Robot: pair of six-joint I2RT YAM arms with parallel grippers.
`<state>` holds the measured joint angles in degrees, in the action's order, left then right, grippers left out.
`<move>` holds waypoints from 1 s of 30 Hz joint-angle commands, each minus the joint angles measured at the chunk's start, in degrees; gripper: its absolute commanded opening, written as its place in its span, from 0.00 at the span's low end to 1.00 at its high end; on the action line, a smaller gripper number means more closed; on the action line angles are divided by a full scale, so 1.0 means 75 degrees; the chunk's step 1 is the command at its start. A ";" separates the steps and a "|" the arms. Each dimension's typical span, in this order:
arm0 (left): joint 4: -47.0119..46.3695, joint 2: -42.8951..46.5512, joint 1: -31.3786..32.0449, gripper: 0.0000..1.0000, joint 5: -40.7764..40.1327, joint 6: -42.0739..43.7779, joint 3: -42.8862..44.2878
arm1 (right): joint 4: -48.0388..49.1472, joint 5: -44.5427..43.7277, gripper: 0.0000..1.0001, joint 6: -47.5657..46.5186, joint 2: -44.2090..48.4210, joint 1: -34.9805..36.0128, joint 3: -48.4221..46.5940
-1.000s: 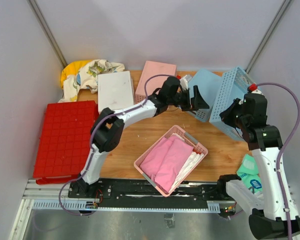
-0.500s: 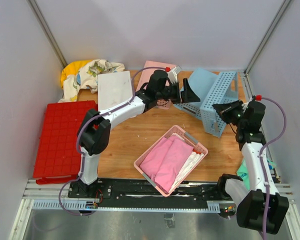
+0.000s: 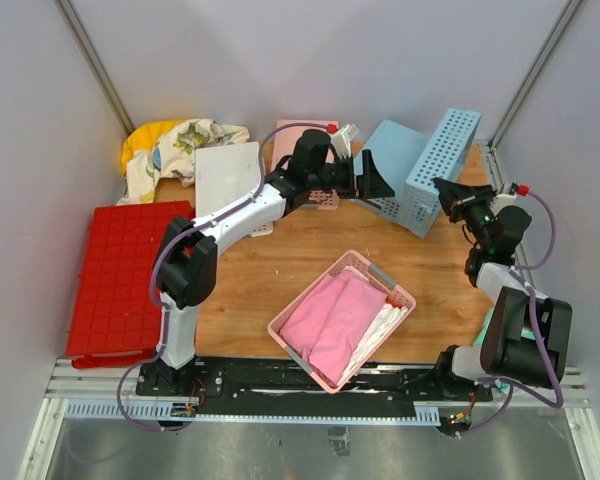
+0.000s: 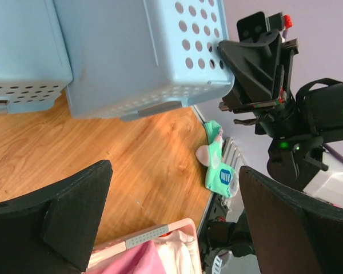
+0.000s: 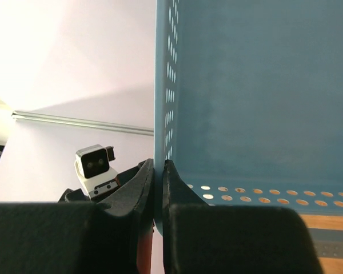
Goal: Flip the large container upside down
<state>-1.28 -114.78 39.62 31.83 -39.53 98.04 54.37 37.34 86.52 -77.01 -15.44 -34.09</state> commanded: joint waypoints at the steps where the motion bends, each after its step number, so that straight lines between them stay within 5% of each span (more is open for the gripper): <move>1: 0.0181 0.0081 -0.0020 0.98 0.0191 0.0249 0.0152 | 0.1834 0.0475 0.01 0.1045 0.0170 -0.0137 0.0505; 7: 0.0090 0.0026 -0.0012 0.98 0.0326 0.0135 0.0164 | 0.0788 0.0868 0.00 0.0868 0.0751 -0.0589 0.0993; 19: -0.0035 -0.0182 0.0067 0.98 0.0409 0.0026 0.0366 | -0.4825 0.2203 0.01 -0.1032 0.2308 -0.2159 0.1353; 22: 0.0148 -0.0287 0.0135 0.98 0.0448 0.0094 0.0555 | -0.6843 0.2151 0.09 -0.2313 0.2403 -0.2471 0.1198; 30: 0.0351 -0.0395 0.0303 0.98 0.0449 0.0232 0.0696 | -0.8988 0.1535 0.29 -0.3761 0.2997 -0.3171 0.1140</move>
<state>0.56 -116.75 41.08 33.85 -38.96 100.97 8.16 53.06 69.69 -54.41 -37.91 -27.31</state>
